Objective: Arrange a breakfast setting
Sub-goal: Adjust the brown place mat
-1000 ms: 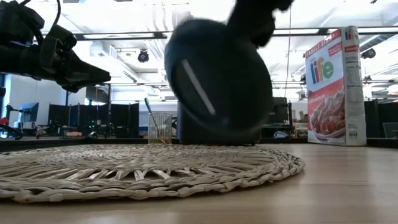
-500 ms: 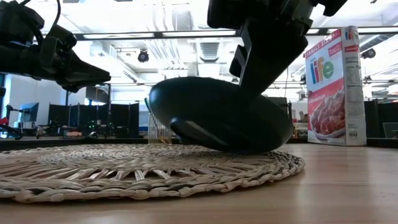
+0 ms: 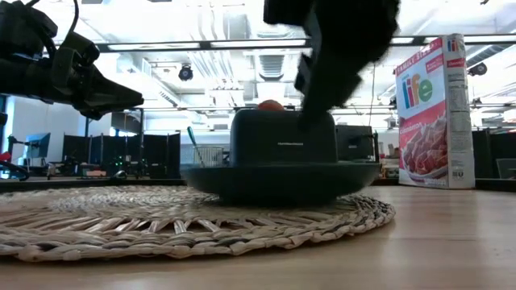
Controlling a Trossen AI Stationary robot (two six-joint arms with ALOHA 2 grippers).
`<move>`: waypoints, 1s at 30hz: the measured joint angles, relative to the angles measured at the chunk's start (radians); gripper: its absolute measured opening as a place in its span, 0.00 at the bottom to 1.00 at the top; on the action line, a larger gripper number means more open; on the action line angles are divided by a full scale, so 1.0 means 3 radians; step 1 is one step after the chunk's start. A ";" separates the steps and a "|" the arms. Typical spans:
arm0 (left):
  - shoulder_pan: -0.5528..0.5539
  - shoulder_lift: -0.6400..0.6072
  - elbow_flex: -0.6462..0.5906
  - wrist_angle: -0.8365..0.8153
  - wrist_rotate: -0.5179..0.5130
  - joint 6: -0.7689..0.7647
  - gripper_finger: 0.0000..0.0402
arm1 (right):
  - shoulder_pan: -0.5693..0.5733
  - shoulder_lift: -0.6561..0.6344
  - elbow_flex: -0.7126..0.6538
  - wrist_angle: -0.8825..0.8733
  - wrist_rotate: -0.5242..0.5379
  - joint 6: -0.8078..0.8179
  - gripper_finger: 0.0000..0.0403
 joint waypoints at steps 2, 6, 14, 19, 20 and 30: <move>-0.0001 0.0000 0.0001 -0.0001 0.0001 0.0000 0.28 | -0.0002 -0.0006 0.0140 0.0016 0.0008 -0.0030 0.27; -0.0001 0.0000 0.0001 -0.0001 0.0001 0.0000 0.28 | -0.0042 -0.0008 0.0417 0.0162 0.0255 -0.0237 0.27; -0.0001 0.0000 0.0000 -0.0001 0.0001 0.0000 0.28 | -0.0258 0.0260 0.0554 0.0597 0.0619 -0.0423 0.24; 0.0000 0.0000 0.0001 0.0000 0.0001 0.0000 0.28 | -0.0375 0.0469 0.0653 0.0668 0.0609 -0.0381 0.24; -0.0001 0.0000 0.0001 0.0000 0.0001 0.0000 0.28 | -0.0389 0.0524 0.0692 0.0665 0.0608 -0.0381 0.24; 0.0000 0.0000 0.0001 0.0000 0.0001 0.0000 0.28 | -0.0445 0.1168 0.1352 0.0425 0.0365 -0.0743 0.22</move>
